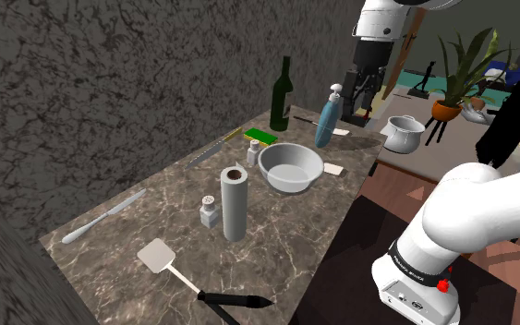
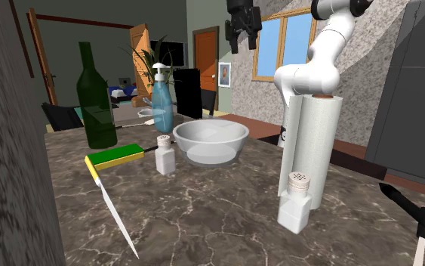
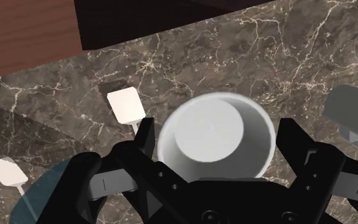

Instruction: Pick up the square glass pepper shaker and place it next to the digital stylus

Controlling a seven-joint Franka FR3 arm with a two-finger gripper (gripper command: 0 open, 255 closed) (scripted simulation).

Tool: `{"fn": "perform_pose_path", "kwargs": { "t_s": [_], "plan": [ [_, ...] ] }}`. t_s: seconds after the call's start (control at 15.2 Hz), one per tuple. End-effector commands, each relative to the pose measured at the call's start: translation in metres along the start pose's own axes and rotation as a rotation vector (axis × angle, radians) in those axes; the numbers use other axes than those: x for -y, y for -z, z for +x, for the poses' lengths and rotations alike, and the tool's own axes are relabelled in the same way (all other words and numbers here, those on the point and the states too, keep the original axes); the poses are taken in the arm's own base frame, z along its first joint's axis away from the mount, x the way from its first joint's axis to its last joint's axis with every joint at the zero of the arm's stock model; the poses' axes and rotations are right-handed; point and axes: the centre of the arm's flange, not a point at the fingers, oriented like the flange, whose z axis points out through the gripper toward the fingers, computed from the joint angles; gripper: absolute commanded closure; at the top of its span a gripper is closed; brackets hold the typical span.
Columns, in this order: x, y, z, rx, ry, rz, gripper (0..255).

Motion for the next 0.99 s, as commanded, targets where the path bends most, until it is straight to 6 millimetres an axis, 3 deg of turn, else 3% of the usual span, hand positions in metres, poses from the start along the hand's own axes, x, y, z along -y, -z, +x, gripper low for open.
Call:
{"fn": "perform_pose_path", "kwargs": {
  "t_s": [0.0, 0.92],
  "plan": [
    [0.000, 0.000, 0.000, 0.000, 0.000, 0.000, 0],
    [0.048, -0.084, 0.167, 0.045, 0.011, -0.057, 0]
  ]
}}
